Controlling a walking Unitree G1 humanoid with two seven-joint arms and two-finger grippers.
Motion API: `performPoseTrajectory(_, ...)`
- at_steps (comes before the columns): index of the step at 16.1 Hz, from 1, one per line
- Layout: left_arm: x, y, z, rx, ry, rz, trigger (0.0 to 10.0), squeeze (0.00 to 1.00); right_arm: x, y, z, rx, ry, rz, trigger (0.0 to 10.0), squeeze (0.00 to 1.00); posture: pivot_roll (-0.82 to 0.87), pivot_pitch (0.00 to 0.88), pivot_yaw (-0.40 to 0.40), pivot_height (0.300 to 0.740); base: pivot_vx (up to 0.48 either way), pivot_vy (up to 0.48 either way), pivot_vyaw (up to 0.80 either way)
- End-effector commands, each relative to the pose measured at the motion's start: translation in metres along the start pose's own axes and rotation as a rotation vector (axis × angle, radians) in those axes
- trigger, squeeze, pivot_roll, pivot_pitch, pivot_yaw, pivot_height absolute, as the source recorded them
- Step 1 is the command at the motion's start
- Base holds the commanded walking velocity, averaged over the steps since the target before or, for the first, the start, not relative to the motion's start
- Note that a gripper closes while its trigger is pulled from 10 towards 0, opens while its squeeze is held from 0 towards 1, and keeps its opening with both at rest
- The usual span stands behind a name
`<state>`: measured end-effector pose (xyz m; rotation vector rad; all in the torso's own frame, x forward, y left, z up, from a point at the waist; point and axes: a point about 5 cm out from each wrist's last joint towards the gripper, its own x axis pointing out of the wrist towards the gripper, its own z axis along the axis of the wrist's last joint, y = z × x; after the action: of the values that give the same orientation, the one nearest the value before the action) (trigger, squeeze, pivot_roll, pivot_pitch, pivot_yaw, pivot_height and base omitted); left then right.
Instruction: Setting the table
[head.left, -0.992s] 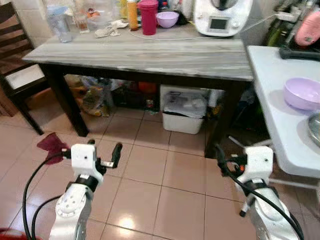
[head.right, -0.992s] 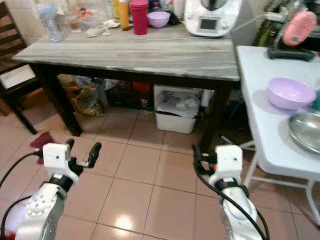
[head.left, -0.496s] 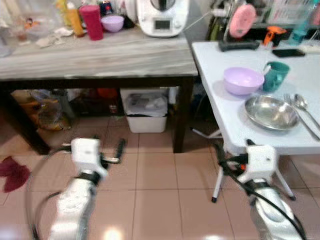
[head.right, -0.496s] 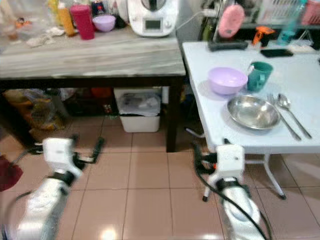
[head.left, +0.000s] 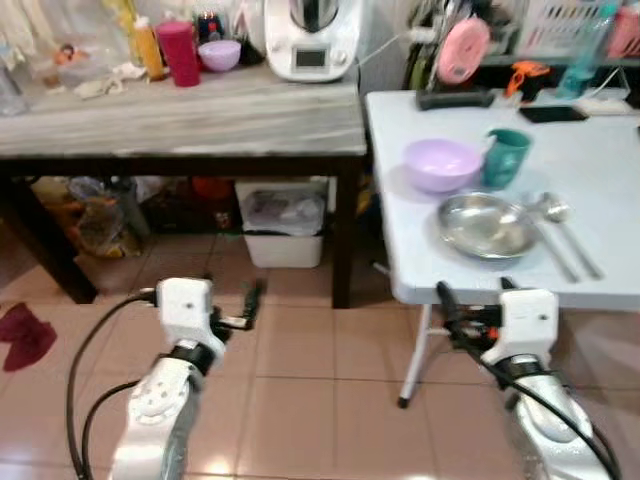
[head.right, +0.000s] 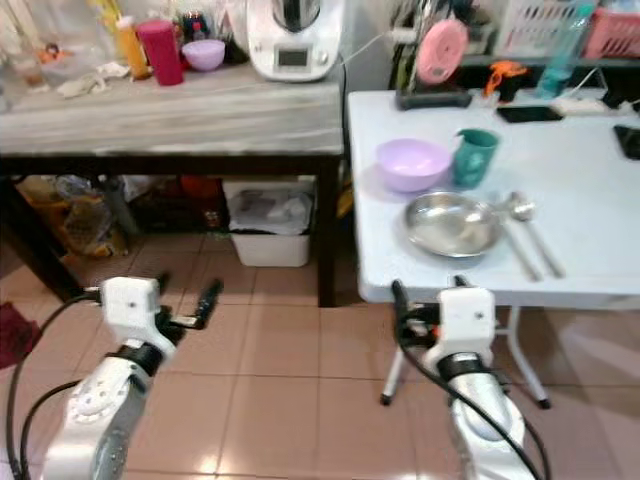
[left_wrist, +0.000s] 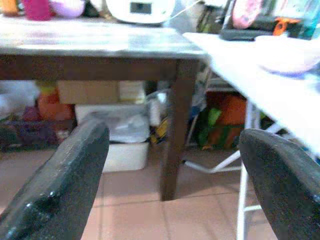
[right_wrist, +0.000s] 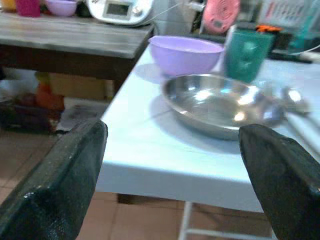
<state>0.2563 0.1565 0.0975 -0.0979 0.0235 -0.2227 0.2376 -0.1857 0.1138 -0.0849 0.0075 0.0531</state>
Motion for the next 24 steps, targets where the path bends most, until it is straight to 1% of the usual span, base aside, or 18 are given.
performPoseTrajectory(1,-0.0026,0.0080,0.0017,0.013,0.002,0.028,10.0,0.00,0.0022,0.0080,0.0055,0.014,-0.021,0.021,10.0,0.00,-0.20,0.043,0.027,0.740,0.000,-0.289,0.00)
performPoseTrajectory(7,-0.0023,0.0058,-0.0006,0.009,0.012,0.023,10.0,0.00,0.0028,0.0083,0.0066,0.023,-0.030,0.021,10.0,0.00,-0.21,0.044,0.027,0.740,0.000,-0.291,0.00)
performPoseTrajectory(13,-0.0020,0.0067,-0.0015,0.011,0.014,0.026,10.0,0.00,0.0042,0.0046,0.0056,0.050,-0.020,-0.011,10.0,0.00,-0.21,0.044,0.028,0.740,0.000,-0.290,0.00)
performPoseTrajectory(17,-0.0026,0.0076,-0.0019,0.031,0.016,0.031,10.0,0.00,0.0046,0.0043,0.0055,0.032,-0.015,-0.013,10.0,0.00,-0.21,0.045,0.033,0.740,0.000,0.000,0.00)
performPoseTrajectory(19,-0.0030,0.0103,-0.0013,0.023,-0.003,0.055,10.0,0.00,0.0049,0.0040,0.0040,-0.007,-0.005,-0.031,10.0,0.00,-0.20,0.047,0.034,0.740,0.000,0.000,0.00)
performPoseTrajectory(20,-0.0027,0.0125,-0.0011,0.005,-0.005,0.067,10.0,0.00,0.0060,0.0037,0.0036,-0.022,0.002,-0.036,10.0,0.00,-0.20,0.047,0.033,0.740,0.000,0.000,0.00)
performPoseTrajectory(21,-0.0020,0.0128,-0.0010,-0.011,-0.005,0.064,10.0,0.00,0.0070,0.0025,0.0043,-0.041,0.002,-0.049,10.0,0.00,-0.21,0.046,0.034,0.740,0.000,0.000,0.00)
performPoseTrajectory(22,-0.0014,0.0115,0.0001,0.008,-0.008,0.044,10.0,0.00,0.0077,0.0020,0.0048,-0.046,0.000,-0.049,10.0,0.00,-0.21,0.045,0.034,0.740,0.000,0.000,0.00)
performPoseTrajectory(23,-0.0009,0.0097,0.0003,0.004,-0.010,0.028,10.0,0.00,0.0082,0.0018,0.0049,-0.041,-0.001,-0.044,10.0,0.00,-0.21,0.045,0.034,0.740,0.000,0.000,0.00)
performPoseTrajectory(24,-0.0005,0.0066,0.0003,-0.022,-0.013,0.005,10.0,0.00,0.0086,0.0010,0.0050,-0.034,-0.002,-0.043,10.0,0.00,-0.21,0.042,0.032,0.740,0.000,0.000,0.00)
